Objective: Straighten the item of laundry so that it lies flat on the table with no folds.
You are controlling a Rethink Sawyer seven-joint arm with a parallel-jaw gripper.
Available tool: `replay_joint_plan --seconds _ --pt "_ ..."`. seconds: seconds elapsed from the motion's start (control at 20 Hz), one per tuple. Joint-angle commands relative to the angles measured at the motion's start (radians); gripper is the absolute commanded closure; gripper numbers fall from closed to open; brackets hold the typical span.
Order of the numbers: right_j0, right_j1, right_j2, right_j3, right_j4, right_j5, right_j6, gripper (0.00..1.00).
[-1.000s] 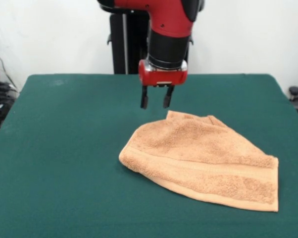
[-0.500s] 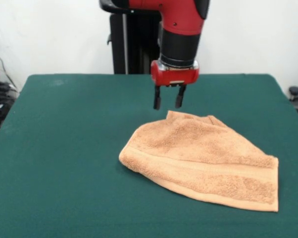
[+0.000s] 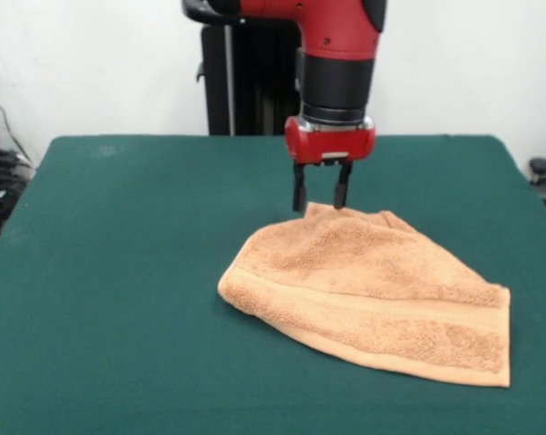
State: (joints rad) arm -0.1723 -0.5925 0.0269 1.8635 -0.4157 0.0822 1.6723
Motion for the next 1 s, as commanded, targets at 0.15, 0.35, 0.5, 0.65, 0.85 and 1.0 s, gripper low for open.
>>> replay_joint_plan --seconds 0.15,0.35,0.5,0.65,0.85,1.0 --pt "0.032 0.06 0.049 0.058 0.005 -0.089 0.165 0.0" --pt "0.067 0.079 0.008 0.035 0.009 -0.091 0.164 0.0" --pt "0.101 0.098 -0.029 0.015 0.017 -0.083 0.169 0.0" --pt "0.142 0.117 -0.07 -0.014 0.032 -0.021 0.166 0.0" --pt "0.165 0.129 -0.092 -0.03 0.043 0.011 0.16 0.0" --pt "0.181 0.139 -0.112 -0.03 0.045 -0.015 0.167 0.0"
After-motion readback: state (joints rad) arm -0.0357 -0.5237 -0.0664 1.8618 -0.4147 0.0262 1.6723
